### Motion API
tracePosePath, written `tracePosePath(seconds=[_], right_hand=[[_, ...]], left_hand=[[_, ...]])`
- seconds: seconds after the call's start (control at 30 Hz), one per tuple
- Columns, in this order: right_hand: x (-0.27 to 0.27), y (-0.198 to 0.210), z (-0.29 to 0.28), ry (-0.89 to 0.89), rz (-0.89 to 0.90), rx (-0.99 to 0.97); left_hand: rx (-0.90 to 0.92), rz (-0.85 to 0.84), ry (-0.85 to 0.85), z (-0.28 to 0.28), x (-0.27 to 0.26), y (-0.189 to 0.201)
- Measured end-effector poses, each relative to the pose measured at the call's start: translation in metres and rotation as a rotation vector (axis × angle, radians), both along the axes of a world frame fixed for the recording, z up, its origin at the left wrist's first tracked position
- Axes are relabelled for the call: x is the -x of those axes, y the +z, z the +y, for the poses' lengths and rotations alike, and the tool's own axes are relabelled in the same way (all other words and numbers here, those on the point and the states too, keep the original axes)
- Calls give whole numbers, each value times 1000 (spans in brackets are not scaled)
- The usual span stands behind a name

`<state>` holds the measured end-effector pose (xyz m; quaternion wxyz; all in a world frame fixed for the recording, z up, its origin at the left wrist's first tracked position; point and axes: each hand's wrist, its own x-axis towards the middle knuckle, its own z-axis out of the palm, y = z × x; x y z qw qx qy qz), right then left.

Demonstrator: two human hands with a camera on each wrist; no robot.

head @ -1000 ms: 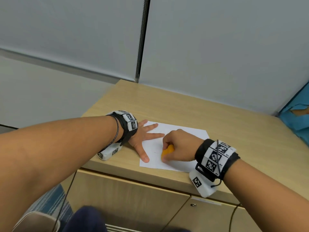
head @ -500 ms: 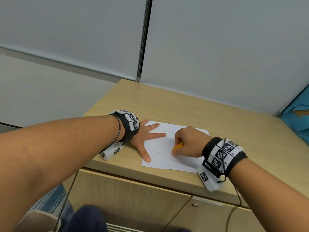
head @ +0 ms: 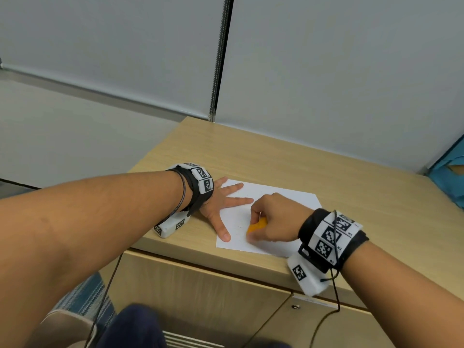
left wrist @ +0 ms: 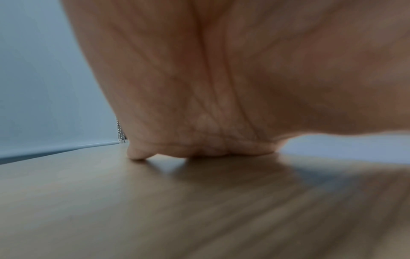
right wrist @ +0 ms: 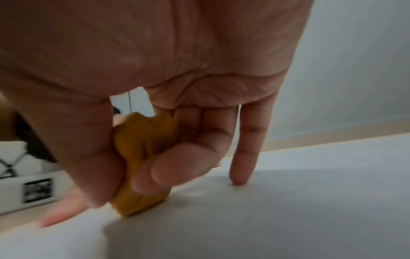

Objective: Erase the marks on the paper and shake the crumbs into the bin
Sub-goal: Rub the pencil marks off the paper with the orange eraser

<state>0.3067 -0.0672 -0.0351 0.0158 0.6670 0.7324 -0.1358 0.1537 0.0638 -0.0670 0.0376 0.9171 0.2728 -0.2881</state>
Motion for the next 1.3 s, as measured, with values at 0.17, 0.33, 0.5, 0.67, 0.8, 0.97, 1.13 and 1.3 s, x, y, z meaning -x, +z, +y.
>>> tracePosePath(seconds=[0.17,0.33,0.5,0.67,0.8,0.97,1.13,1.3], right_hand=[[-1,1,2,-4,-35,-23],[4,4,4,0,-6,56],[2,2,0,59,-34,88],[-3,1,2,-52,-27,-42],[13,-3,-3,97,-18,9],[13,-2,9,32,-30,-40],[17,-3,12,77,-22,7],[13,-3,16,73,-9,37]], left_hand=[[-8,2,2,0,0,-1],[5,-3,3,-2,1,2],[-2,-18,-1,1,1,-2],[-3,-26,-4,2,1,-4],[-18,-19,-11,1,1,-1],[-9,-5,-12,3,1,-3],[-6,-16,-6,3,2,-3],[-5,-16,-8,4,1,-4]])
